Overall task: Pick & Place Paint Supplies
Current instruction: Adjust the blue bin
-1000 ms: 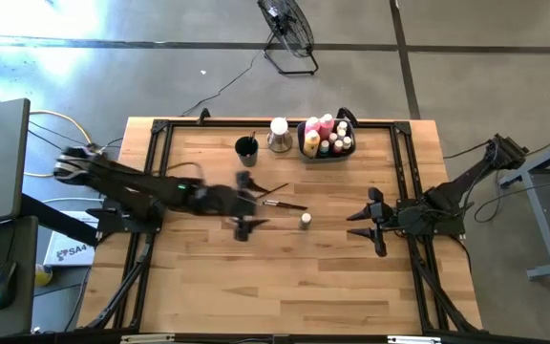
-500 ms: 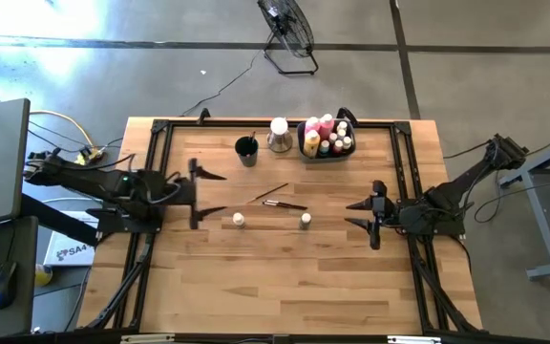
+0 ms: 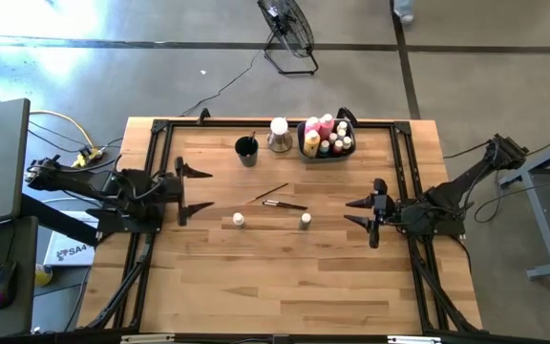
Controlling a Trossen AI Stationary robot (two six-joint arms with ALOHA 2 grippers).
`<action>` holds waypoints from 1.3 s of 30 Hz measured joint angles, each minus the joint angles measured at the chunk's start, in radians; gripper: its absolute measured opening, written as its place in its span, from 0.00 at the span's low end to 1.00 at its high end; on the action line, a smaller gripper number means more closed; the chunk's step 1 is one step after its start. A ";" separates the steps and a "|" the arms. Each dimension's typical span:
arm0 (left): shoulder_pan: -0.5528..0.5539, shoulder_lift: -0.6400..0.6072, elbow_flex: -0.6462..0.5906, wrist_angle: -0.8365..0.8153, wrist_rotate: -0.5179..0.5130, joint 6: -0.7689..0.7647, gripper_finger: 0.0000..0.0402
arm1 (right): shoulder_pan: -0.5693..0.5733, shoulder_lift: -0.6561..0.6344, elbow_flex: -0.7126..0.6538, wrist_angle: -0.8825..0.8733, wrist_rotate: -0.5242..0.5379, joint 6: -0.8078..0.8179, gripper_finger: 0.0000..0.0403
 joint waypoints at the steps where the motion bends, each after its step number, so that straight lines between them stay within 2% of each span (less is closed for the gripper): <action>1: 0.000 -0.001 0.000 -0.010 0.000 -0.018 0.90 | 0.000 0.000 0.000 0.000 0.000 0.003 0.37; 7: 0.000 -0.002 0.000 -0.038 0.015 -0.129 0.90 | 0.000 0.000 0.000 -0.007 0.006 0.052 0.37; 12: 0.000 -0.002 0.000 -0.032 0.038 -0.144 0.90 | -0.006 0.000 0.000 -0.008 0.148 0.006 0.37; 20: 0.000 -0.002 0.000 -0.031 0.028 -0.091 0.90 | -0.136 0.011 0.000 0.030 0.166 -0.055 0.37; 26: 0.000 -0.002 0.000 -0.031 -0.047 -0.018 0.90 | -0.295 0.099 0.000 0.094 0.095 -0.104 0.37; 30: 0.000 -0.002 0.000 -0.031 -0.081 0.000 0.90 | -0.404 0.192 0.030 0.055 0.014 -0.152 0.37; 39: 0.000 -0.002 0.001 -0.034 -0.082 0.036 0.90 | -0.577 0.370 0.246 -0.373 -0.130 -0.171 0.37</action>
